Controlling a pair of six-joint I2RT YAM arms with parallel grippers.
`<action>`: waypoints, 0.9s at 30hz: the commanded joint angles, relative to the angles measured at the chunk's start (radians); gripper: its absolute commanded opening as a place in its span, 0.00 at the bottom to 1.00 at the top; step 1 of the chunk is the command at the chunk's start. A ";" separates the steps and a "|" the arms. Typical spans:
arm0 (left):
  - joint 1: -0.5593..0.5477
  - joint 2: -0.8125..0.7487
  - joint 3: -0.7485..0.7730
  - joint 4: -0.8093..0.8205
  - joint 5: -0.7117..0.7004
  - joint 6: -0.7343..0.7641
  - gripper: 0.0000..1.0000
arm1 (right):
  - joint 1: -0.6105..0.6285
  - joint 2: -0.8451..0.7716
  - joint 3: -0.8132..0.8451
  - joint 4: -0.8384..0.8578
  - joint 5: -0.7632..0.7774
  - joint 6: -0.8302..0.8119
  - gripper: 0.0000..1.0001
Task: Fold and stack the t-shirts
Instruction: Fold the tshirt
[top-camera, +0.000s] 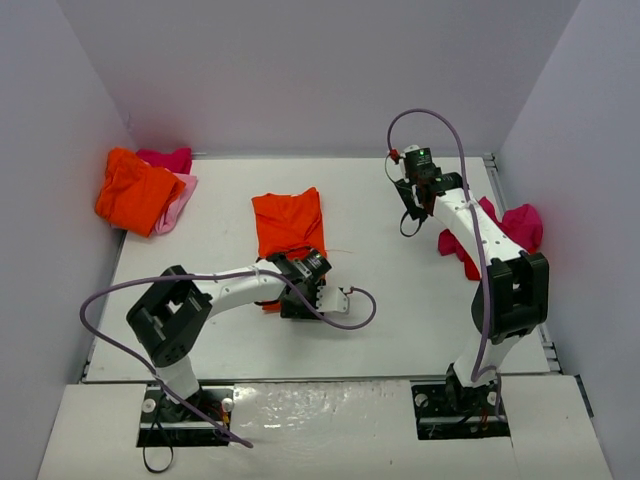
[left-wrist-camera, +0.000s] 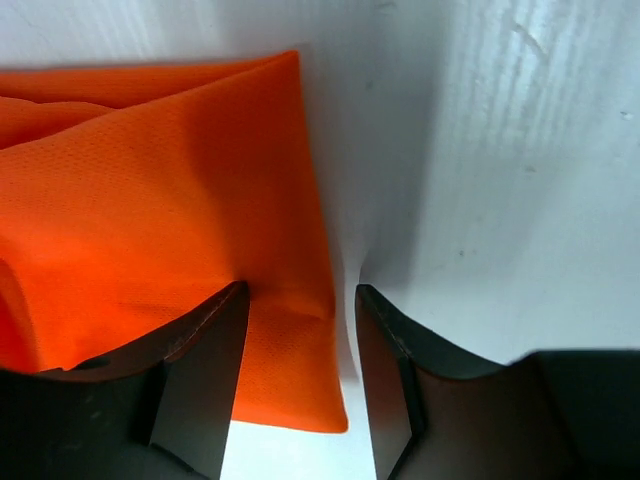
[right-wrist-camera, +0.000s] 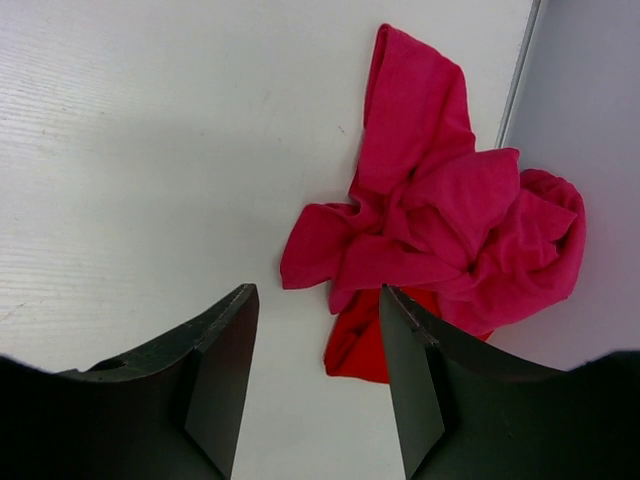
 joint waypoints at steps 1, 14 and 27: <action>-0.009 0.021 0.025 0.066 -0.044 -0.015 0.41 | 0.006 -0.058 0.000 0.033 -0.035 0.018 0.49; -0.020 0.002 0.121 -0.279 0.143 0.031 0.00 | 0.002 -0.113 -0.051 0.047 -0.072 -0.027 0.49; -0.011 -0.124 0.432 -0.642 0.166 0.062 0.00 | 0.000 -0.132 0.029 0.030 -0.354 -0.045 0.50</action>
